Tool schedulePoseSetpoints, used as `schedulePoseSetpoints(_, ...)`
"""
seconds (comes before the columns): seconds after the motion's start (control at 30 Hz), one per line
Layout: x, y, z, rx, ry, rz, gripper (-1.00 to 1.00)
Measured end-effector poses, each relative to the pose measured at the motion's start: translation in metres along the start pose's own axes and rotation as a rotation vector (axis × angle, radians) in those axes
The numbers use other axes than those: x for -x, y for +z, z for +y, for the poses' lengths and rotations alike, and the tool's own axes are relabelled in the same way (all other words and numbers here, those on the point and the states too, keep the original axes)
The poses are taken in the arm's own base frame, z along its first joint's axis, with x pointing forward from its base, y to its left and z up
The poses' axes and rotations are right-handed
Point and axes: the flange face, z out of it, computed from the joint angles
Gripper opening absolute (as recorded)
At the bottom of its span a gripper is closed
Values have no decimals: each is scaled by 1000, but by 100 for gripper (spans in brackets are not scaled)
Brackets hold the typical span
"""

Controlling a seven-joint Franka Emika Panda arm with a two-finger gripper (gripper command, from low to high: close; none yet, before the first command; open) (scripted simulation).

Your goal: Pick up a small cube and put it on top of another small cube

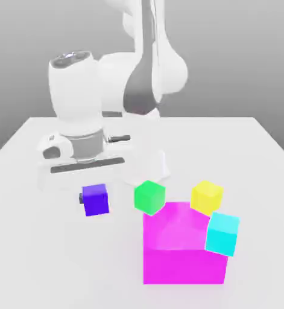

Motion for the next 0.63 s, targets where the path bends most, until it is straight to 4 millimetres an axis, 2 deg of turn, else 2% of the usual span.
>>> schedulePoseSetpoints(0.13, 39, -21, -72, 16, -224, -7, -100)
schedulePoseSetpoints(0.3, 109, -47, -142, 55, -497, -1, -100)
schedulePoseSetpoints(0.37, 127, -43, -155, 67, -558, 3, -100)
schedulePoseSetpoints(0.5, 131, -2, -156, 72, -577, 5, -100)
schedulePoseSetpoints(0.53, 131, 7, -155, 72, -578, 5, 100)
schedulePoseSetpoints(0.63, 131, 7, -155, 72, -578, 5, 100)
